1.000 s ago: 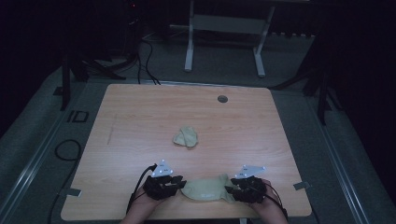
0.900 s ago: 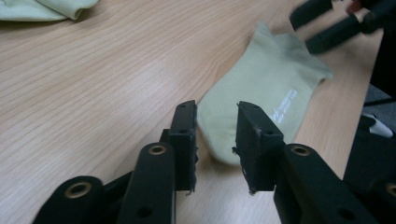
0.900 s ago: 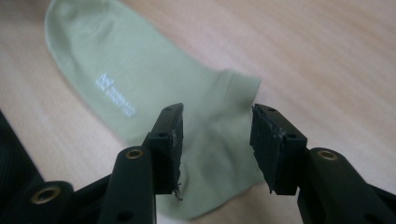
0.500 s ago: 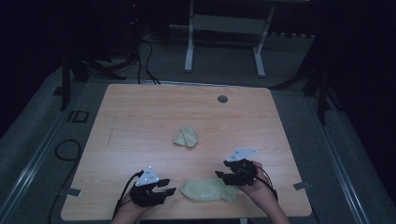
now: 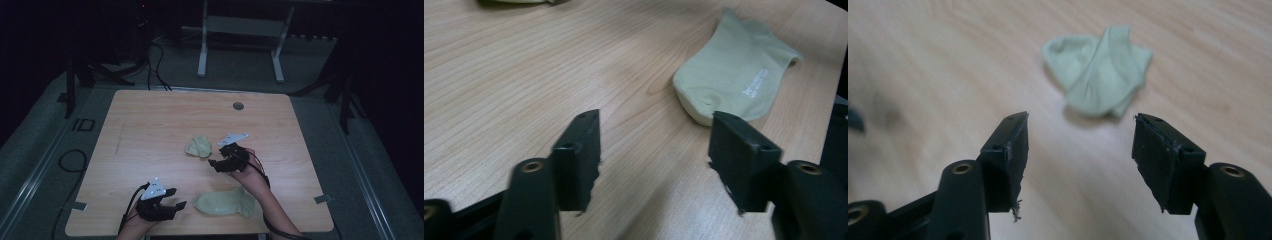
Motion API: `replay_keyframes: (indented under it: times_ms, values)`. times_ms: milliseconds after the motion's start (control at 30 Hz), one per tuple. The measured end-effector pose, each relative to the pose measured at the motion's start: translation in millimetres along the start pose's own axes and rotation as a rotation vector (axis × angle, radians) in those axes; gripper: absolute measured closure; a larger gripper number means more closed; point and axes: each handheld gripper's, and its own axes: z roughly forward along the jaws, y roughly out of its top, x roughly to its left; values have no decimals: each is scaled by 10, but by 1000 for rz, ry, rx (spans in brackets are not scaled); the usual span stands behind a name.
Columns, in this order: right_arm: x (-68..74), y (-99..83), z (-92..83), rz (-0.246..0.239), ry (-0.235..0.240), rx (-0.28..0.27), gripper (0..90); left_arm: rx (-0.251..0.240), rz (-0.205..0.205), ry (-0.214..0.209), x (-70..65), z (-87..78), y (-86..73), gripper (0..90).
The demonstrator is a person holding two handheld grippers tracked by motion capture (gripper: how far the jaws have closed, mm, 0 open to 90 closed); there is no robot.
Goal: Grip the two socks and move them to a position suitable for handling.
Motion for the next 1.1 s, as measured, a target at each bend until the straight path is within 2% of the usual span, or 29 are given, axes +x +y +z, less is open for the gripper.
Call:
replay_keyframes:
  times_ms: [67,167,300,433,500,633,700,767,833,900,933,1000,1100]
  values:
    - [-9,93,87,1,-9,-1,392,-12,2,20,-10,-5,4,287]
    - [-27,215,238,7,-27,19,384,-22,3,58,2,-24,0,257]
    - [-68,325,451,13,-39,46,360,-34,-46,89,77,-41,-31,152]
    - [-96,386,622,43,-54,66,349,-27,-89,89,120,-50,-55,125]
    - [-111,402,686,73,-49,61,337,-25,-86,95,110,-56,-48,124]
    - [-126,439,848,85,-72,86,321,9,-72,132,83,-40,-30,49]
    - [-123,450,912,89,-75,93,321,16,-83,122,88,-27,-43,29]
    - [-105,456,969,76,-110,104,323,21,-88,113,84,-19,-50,29]
    - [-99,456,1023,63,-150,108,330,22,-83,122,77,-12,-52,29]
    - [-98,448,1084,63,-159,125,331,21,-82,117,82,-9,-53,29]
    - [-94,439,1115,58,-167,142,339,20,-82,122,84,-11,-55,29]
    - [-86,421,1139,62,-158,131,364,15,-83,118,95,-20,-57,30]
    - [-76,401,1128,57,-130,110,526,9,-86,121,108,-29,-63,33]
